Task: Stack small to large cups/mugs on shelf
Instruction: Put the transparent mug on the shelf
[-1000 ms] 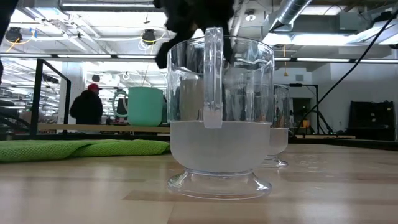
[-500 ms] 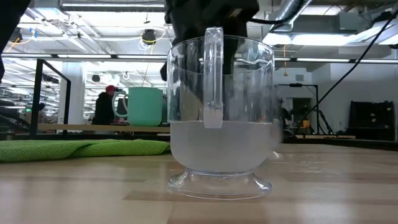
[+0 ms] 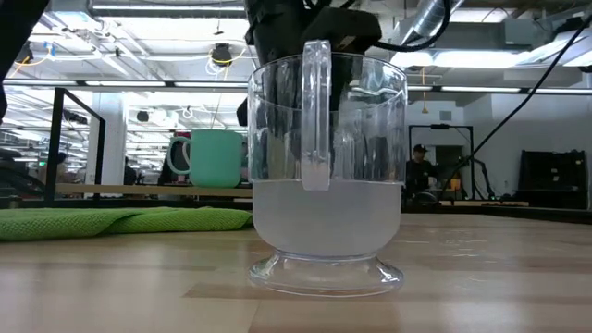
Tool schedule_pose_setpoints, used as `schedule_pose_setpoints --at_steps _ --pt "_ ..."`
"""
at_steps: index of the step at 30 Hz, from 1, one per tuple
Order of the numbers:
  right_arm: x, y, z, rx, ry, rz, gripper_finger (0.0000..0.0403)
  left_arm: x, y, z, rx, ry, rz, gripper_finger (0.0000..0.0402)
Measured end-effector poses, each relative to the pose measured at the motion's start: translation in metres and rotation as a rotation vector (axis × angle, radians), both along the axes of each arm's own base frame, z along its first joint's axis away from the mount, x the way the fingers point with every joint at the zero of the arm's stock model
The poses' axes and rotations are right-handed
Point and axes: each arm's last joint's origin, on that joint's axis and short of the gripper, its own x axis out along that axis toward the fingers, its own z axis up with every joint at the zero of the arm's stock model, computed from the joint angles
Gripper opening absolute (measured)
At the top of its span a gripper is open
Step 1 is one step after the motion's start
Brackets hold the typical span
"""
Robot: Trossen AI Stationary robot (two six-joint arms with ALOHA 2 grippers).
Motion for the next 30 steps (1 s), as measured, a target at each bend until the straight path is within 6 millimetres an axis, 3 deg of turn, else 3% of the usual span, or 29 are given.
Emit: schedule_pose_setpoints --at_steps 11,23,26,30 --pt "0.000 0.000 0.000 0.000 -0.001 -0.001 0.0175 0.000 0.004 0.000 0.002 0.004 -0.019 0.0009" --pt "0.000 0.000 0.000 0.000 -0.001 -0.001 0.0175 -0.001 0.010 0.008 -0.014 -0.012 -0.009 0.0002" --pt "0.000 0.000 0.000 0.000 -0.002 -0.001 0.0175 0.000 0.013 0.017 -0.017 -0.028 0.002 0.0001" --pt "0.001 0.000 0.001 0.003 -0.012 -0.001 0.0175 0.004 0.014 0.044 0.000 -0.099 -0.001 0.0001"
